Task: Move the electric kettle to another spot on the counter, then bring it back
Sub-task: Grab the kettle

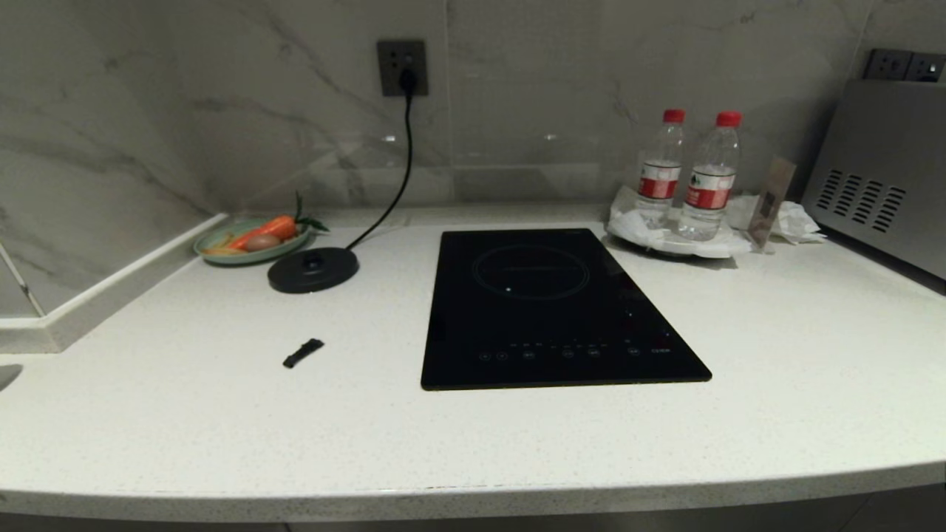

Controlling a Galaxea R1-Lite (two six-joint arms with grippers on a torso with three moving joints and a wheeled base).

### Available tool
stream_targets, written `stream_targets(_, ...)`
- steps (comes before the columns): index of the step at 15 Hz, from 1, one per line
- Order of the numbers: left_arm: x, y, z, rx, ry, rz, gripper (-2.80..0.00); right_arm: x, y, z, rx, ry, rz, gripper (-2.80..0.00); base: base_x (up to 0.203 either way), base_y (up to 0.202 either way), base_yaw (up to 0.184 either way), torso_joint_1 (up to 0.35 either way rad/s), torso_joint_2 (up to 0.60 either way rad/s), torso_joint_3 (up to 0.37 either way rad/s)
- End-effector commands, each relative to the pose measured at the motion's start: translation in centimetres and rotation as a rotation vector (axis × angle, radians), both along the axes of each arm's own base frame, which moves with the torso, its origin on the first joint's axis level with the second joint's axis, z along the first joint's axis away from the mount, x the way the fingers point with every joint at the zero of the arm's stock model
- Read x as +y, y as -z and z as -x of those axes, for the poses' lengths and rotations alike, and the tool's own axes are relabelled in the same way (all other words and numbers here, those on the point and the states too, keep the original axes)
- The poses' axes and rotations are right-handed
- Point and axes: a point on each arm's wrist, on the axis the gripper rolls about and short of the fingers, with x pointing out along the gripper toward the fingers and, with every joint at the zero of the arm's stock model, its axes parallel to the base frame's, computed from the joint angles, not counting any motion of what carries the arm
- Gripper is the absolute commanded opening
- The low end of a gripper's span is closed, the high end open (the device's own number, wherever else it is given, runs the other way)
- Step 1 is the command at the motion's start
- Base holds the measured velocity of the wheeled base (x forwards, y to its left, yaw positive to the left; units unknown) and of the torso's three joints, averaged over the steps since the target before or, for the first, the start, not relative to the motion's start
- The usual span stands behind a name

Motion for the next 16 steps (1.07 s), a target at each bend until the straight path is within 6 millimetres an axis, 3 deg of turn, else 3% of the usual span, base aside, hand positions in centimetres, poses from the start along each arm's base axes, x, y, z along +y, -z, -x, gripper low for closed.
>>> stream_targets(1, 0.00, 0.00, 0.00, 0.000, 0.000, 0.000, -2.80, 0.00, 0.00, 0.00, 0.000, 0.000, 0.000, -2.80, 0.000, 0.000, 0.000, 0.000, 0.00, 0.000)
stream_targets(6, 0.00, 0.00, 0.00, 0.000, 0.000, 0.000, -2.80, 0.00, 0.00, 0.00, 0.000, 0.000, 0.000, -2.80, 0.000, 0.000, 0.000, 0.017, -0.13, -0.109)
stream_targets(16, 0.00, 0.00, 0.00, 0.000, 0.000, 0.000, -2.80, 0.00, 0.00, 0.00, 0.000, 0.000, 0.000, -2.80, 0.000, 0.000, 0.000, 0.120, -0.49, -0.371)
